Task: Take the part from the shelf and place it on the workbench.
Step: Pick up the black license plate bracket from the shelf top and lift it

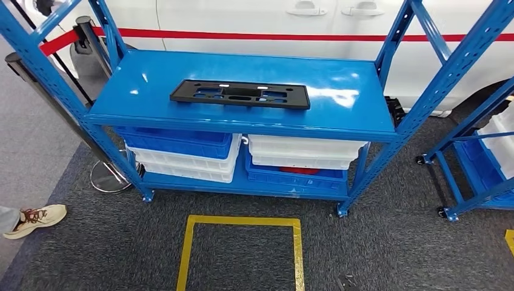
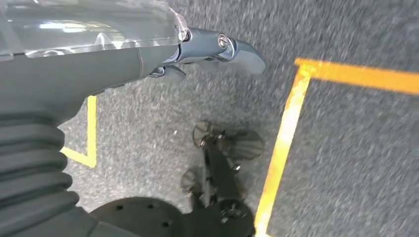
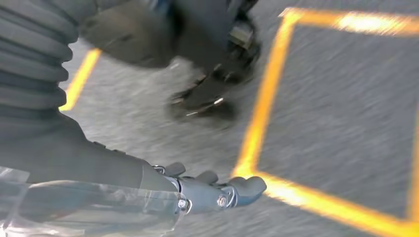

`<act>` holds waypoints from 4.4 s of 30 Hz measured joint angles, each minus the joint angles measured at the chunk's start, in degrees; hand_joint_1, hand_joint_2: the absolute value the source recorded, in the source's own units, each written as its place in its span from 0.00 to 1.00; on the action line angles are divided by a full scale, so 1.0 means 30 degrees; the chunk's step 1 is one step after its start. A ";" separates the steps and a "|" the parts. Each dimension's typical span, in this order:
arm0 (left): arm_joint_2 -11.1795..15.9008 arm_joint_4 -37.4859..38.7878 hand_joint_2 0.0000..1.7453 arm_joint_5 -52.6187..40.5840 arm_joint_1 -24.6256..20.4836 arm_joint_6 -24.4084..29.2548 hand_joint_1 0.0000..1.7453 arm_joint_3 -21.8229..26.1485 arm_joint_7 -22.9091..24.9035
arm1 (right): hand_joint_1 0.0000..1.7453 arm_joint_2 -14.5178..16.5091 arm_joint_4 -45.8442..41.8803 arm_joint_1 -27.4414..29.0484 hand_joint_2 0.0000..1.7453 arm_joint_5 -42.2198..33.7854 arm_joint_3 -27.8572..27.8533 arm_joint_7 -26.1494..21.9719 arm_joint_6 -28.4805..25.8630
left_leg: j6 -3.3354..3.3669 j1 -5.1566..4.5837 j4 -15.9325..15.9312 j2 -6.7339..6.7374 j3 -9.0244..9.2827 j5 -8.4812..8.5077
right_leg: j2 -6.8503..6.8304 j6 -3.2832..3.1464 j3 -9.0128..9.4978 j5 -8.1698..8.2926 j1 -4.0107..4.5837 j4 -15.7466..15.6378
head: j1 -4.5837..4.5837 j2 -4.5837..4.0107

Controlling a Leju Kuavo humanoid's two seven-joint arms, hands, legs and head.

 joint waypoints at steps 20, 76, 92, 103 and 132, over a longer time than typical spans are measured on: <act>-0.0264 0.0632 0.00 -0.2058 -0.0602 -0.0581 0.00 0.4276 -0.0947 | 0.00 0.0229 -1.1867 -0.1358 0.00 -0.4110 0.3920 -0.3702 0.2528 | -0.1026 0.0074 0.4627 0.0031 -0.2564 -0.1199 | -0.0030 -0.0780 0.0871 0.1951 0.0142 -0.2792 | -0.0016 0.0000; -0.1078 0.1876 0.00 -0.5424 -0.1732 -0.2328 0.00 1.1174 -0.3413 | 0.00 -0.0691 -3.2125 -0.2265 0.00 -1.0365 1.1482 -0.9054 0.6152 | -0.0588 -0.0462 0.4159 0.0027 -0.1834 -0.2280 | -0.0021 -0.1206 0.0680 0.2743 0.0541 -0.3641 | -0.0277 0.0000; -0.1064 0.1905 0.00 -0.5431 -0.1682 -0.2310 0.00 1.1300 -0.3430 | 0.00 -0.1237 -2.6730 -0.2874 0.00 -0.8500 1.2930 -0.7278 0.2073 | 0.0072 -0.0051 0.1252 0.0012 -0.0996 -0.0358 | 0.0053 0.0086 -0.0733 0.0070 0.0226 0.0950 | -0.0173 0.0000; -0.1215 0.1972 0.00 -0.5409 -0.1696 -0.2206 0.00 1.1349 -0.3457 | 0.00 -0.1291 -2.5116 -0.3242 0.00 -0.8861 1.3225 -0.7324 0.0548 | -0.0464 -0.0364 0.1313 -0.0042 0.0701 -0.1529 | 0.0086 -0.1219 -0.0506 0.3318 0.0770 -0.3135 | -0.0156 0.0000; -0.1208 0.1985 0.00 -0.6338 -0.1529 -0.1656 0.00 1.1352 -0.3544 | 0.00 -0.1761 -2.2683 -0.2772 1.00 -0.0171 1.5176 -0.5925 -0.4492 | -0.0570 -0.0131 0.1141 0.0003 -0.0150 -0.1147 | 0.0136 -0.0538 -0.0529 0.2978 0.0512 -0.2689 | -0.0168 0.0000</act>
